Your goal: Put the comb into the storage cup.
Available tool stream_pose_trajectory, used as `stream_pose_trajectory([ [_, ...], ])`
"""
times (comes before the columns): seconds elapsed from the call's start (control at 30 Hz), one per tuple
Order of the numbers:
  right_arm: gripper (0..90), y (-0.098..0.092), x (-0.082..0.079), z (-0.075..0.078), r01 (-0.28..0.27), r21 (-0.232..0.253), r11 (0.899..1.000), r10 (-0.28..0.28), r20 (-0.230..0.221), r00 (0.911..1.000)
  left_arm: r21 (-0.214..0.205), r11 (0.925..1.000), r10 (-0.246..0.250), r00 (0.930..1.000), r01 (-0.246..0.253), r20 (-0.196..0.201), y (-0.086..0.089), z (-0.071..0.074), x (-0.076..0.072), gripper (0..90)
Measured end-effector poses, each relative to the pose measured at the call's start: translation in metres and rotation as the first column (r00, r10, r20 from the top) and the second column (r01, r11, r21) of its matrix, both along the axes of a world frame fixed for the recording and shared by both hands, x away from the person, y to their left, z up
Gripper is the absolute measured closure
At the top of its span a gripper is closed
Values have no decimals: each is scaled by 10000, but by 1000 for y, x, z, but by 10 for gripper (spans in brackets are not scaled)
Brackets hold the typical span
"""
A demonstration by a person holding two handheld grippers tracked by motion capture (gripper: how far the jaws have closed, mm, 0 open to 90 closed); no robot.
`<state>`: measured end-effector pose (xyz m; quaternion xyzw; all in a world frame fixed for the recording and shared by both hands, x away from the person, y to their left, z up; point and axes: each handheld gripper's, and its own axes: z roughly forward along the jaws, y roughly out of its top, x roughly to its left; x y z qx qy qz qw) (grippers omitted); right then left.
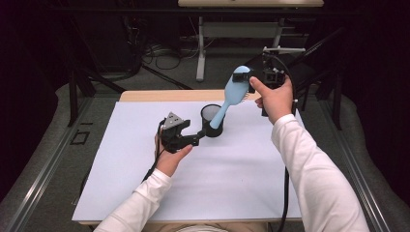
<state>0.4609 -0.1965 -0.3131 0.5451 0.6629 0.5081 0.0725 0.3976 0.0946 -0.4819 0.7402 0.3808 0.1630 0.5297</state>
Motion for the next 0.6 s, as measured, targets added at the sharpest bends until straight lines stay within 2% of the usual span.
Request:
stream_pose_trajectory([
  [0.2,501,0,2,6,147,-141,9998,-145,136,9998,-75,9997,227,9992,-230,-316,2,-2,3,145],
  [0.27,501,0,3,7,190,-153,9997,-188,157,9997,-72,9993,370,9985,-373,-393,2,-2,4,77],
  [0.4,501,-1,4,7,303,-171,9994,-299,234,9993,-94,9990,434,9971,-441,-628,4,-4,6,14],
  [0.6,501,2,6,9,436,-336,9985,-426,299,9986,8,9993,377,9958,-378,-838,3,-6,8,5],
])
